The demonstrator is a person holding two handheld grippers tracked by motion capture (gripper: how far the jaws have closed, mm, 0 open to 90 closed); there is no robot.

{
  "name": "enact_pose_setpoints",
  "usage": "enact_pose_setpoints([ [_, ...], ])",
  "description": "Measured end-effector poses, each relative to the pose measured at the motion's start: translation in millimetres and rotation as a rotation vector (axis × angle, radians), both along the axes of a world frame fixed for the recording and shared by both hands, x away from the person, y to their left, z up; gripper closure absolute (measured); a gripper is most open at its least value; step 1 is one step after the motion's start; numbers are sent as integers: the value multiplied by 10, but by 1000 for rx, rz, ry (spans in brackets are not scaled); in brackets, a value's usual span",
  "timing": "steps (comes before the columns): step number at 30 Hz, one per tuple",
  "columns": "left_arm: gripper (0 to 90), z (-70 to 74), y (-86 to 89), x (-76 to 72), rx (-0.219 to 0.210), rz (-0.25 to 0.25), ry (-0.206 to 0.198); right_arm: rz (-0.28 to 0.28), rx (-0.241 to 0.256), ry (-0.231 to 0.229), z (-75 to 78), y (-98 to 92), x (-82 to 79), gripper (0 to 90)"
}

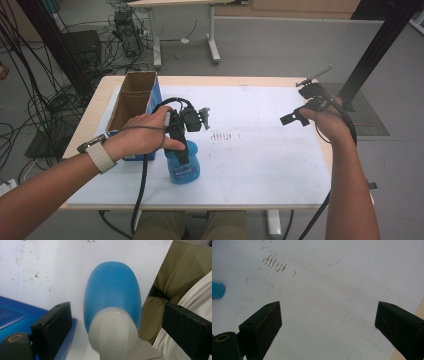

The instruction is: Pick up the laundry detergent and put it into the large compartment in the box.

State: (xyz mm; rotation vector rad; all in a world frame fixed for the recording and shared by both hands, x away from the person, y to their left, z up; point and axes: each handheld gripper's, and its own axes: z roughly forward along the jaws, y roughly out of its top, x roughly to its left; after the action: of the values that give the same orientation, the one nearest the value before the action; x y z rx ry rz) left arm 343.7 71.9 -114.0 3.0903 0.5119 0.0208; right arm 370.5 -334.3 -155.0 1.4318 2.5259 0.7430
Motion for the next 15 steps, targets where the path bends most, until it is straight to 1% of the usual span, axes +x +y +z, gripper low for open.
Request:
enact_pose_setpoints([
  [12,99,-39,-2,10,3,-2,7,-2,1,3,-8,-4,2,69],
  [15,99,-52,-10,21,7,-6,15,-2,0,3,-11,-5,3,69],
])
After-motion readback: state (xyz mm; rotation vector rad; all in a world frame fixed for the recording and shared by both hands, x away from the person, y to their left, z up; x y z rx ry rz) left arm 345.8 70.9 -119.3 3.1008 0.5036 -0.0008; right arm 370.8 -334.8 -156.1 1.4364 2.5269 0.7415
